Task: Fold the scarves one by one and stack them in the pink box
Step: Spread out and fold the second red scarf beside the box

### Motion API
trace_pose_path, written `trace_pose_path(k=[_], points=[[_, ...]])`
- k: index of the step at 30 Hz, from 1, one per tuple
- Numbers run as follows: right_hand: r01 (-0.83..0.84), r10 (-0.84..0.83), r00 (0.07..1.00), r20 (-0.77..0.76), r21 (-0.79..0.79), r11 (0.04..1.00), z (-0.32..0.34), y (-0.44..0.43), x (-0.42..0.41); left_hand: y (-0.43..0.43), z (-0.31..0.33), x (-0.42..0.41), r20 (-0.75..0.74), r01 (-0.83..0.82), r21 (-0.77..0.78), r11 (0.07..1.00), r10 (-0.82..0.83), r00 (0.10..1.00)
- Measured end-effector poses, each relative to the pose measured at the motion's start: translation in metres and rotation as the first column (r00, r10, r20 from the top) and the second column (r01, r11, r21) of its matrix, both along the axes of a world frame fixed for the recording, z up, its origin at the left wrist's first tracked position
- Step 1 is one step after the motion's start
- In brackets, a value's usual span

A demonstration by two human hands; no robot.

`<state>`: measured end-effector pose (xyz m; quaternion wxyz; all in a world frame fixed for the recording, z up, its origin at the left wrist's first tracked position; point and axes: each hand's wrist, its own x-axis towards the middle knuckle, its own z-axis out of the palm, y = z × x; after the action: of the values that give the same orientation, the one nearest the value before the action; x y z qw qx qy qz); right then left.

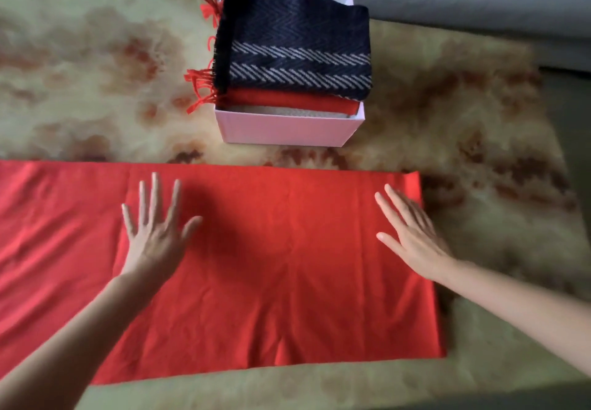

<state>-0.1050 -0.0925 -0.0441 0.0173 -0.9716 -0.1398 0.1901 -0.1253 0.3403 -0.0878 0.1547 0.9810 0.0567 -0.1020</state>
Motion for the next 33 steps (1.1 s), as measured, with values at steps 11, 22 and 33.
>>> trace_pose_path(k=[11,22,33], points=[[-0.120,0.077,0.971,-0.227,-0.180,0.976,-0.007,-0.063,-0.094,-0.080,-0.013,-0.035,-0.129,0.314,0.160,0.936,-0.296,0.947],[0.013,-0.013,0.974,-0.226,-0.002,1.000,0.005,-0.089,-0.096,-0.202,0.006,0.013,0.006,0.485,-0.001,0.874,-0.485,0.874],[0.031,0.006,0.902,-0.432,0.079,0.996,0.012,-0.109,-0.123,-0.305,0.022,0.042,-0.112,0.599,-0.090,0.796,-0.606,0.788]])
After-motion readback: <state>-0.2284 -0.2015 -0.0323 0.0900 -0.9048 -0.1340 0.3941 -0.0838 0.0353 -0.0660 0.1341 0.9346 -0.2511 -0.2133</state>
